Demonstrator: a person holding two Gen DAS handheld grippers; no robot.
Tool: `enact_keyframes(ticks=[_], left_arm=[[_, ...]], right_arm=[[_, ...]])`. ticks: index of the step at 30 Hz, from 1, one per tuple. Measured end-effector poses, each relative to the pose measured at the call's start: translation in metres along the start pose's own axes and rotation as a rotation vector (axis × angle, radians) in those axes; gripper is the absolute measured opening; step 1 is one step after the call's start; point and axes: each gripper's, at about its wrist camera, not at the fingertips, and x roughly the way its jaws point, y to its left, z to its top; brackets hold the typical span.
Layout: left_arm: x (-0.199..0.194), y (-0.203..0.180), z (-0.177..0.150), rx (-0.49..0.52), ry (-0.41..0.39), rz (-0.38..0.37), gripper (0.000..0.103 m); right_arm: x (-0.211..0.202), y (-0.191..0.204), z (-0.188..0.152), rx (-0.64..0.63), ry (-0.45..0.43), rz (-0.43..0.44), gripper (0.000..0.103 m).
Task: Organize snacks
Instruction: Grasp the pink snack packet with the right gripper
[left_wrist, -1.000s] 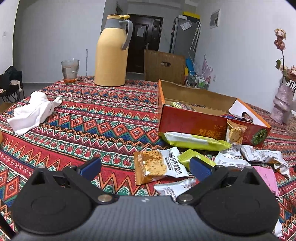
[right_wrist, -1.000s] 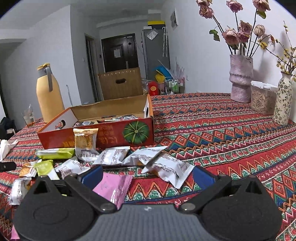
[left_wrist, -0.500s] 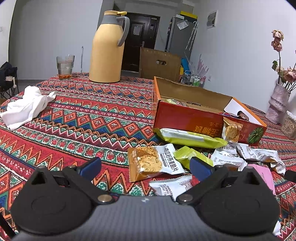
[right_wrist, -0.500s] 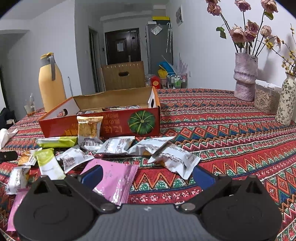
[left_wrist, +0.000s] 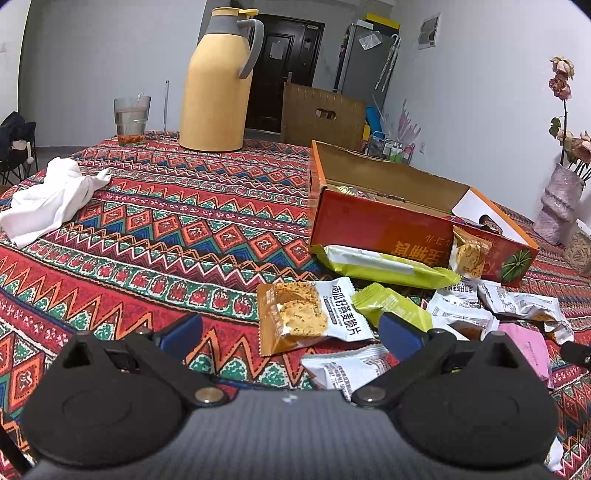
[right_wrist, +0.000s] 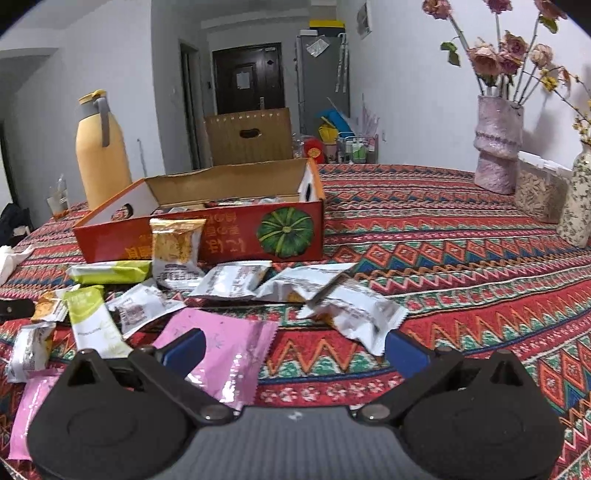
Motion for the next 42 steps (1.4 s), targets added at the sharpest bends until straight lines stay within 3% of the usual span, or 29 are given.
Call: enact_keyframes(ticks=[9, 18, 24, 29, 31, 33, 35, 42], left_arm=[[-0.001, 0.002, 0.0, -0.01, 0.0, -0.005, 0.103], [-0.002, 0.003, 0.0, -0.02, -0.001, -0.022, 0.103], [-0.002, 0.005, 0.0, -0.031, -0.002, -0.026, 0.103], [-0.003, 0.005, 0.0, -0.033, -0.006, -0.025, 0.103], [-0.002, 0.005, 0.0, -0.031, -0.005, -0.025, 0.103], [-0.002, 0.004, 0.0, -0.029, -0.004, -0.024, 0.103], [-0.002, 0.004, 0.0, -0.028, -0.002, -0.022, 0.103], [0.001, 0.004, 0.0, -0.026, 0.014, -0.018, 0.103]], right_arm=[[0.022, 0.048, 0.011, -0.086, 0.056, 0.058, 0.103], [0.064, 0.067, 0.015, -0.069, 0.184, -0.034, 0.103], [0.062, 0.059, 0.005, -0.049, 0.131, -0.032, 0.103], [0.062, 0.057, 0.005, -0.058, 0.139, -0.02, 0.103], [0.06, 0.057, 0.005, -0.057, 0.137, -0.01, 0.096], [0.054, 0.058, 0.005, -0.068, 0.128, 0.01, 0.076], [0.048, 0.057, 0.003, -0.067, 0.116, 0.026, 0.067], [0.022, 0.042, 0.0, -0.018, -0.011, 0.033, 0.065]])
